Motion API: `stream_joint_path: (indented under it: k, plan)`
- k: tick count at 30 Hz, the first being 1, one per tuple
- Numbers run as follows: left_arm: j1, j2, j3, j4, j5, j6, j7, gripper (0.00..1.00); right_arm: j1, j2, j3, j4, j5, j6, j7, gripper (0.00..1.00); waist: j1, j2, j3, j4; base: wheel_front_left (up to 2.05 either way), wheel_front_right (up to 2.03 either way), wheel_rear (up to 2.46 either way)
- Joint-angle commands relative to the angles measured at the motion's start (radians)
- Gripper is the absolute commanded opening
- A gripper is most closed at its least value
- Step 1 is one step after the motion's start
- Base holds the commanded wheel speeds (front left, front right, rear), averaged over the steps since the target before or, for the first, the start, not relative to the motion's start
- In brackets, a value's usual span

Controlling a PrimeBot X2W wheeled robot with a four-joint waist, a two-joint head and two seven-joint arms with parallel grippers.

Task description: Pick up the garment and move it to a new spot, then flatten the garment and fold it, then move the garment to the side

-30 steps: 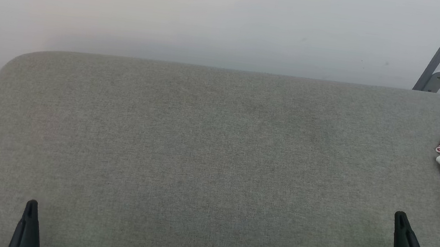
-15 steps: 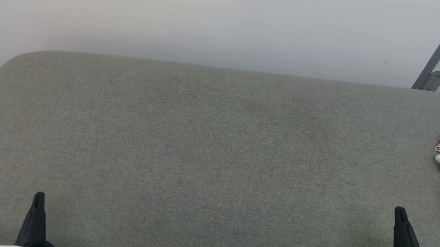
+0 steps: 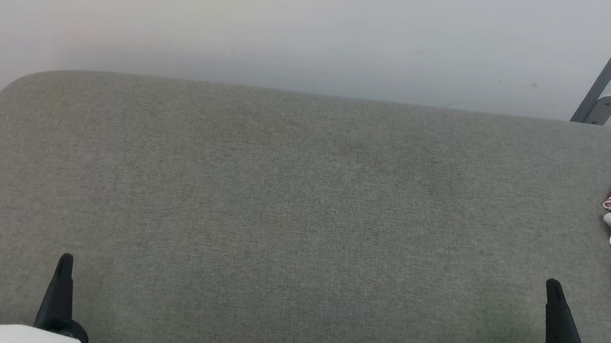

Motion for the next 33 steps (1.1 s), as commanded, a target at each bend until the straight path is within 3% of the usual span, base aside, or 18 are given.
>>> stream_joint_path:
  k: [1,33]
  plan:
    - [-0.025,0.002,0.001,-0.007,-0.030,-0.002,0.008,0.00,-0.026,-0.001,-0.002,-0.017,0.031,0.000,0.009,0.00,0.0000,-0.0001,0.000,0.000,0.00,0.00,0.00]
    - [-0.100,-0.016,-0.010,0.031,-0.302,-0.003,0.094,0.00,-0.061,0.029,-0.013,-0.017,0.347,0.000,0.095,0.00,0.0000,-0.0001,0.005,-0.008,0.00,0.00,0.00]
